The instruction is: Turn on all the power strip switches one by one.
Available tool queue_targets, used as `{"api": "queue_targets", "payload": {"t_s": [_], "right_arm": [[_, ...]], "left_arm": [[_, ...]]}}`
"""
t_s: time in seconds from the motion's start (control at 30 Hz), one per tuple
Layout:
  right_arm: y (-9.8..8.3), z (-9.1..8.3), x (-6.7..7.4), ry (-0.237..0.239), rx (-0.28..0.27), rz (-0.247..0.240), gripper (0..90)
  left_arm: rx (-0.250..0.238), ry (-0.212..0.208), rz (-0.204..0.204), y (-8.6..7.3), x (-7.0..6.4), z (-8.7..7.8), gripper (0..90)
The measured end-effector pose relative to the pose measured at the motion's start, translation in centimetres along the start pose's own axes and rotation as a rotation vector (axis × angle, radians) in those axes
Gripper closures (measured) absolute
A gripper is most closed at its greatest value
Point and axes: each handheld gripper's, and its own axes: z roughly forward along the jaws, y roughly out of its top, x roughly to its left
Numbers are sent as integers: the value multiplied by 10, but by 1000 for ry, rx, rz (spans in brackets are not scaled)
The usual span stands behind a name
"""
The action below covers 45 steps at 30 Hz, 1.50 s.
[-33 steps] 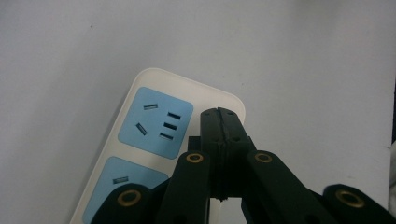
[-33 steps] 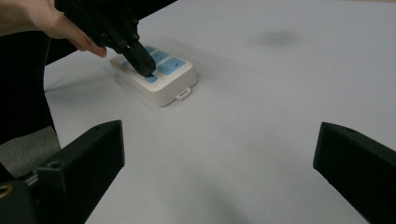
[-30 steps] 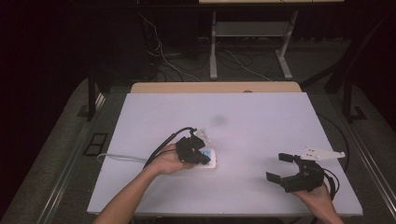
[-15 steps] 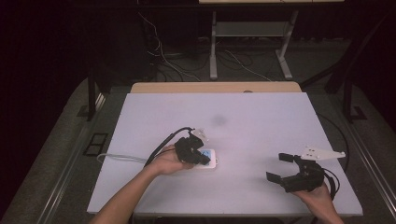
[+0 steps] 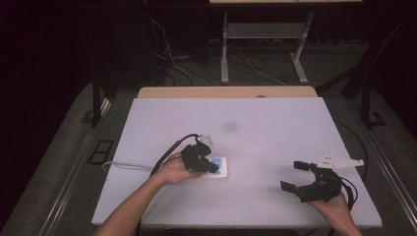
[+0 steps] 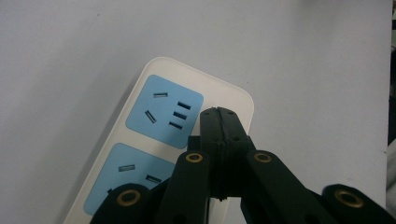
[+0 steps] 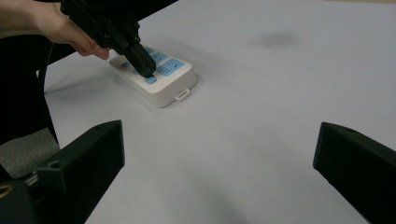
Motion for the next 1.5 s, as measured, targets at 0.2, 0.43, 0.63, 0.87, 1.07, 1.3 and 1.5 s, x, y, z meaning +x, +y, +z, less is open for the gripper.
{"api": "queue_targets", "payload": {"t_s": [0.2,0.43,0.63,0.87,1.07,1.3,1.5], "right_arm": [[0,0,0,-2,1,-2,18],[0,-1,0,-2,-2,-4,18],[1,-2,0,-3,-7,-4,18],[1,-2,0,-5,-7,-5,17],[1,-3,-1,-7,-7,-2,18],[0,-3,-1,-7,-8,-1,17],[0,-3,-2,-9,-9,2,17]], "left_arm": [[11,15,1,2,-2,1,897],[29,31,-6,5,-4,2,898],[62,54,13,9,-7,3,899],[68,67,24,12,-10,6,900],[57,67,29,11,-9,5,899],[47,71,31,10,-10,5,898],[3,53,3,4,-7,4,896]]}}
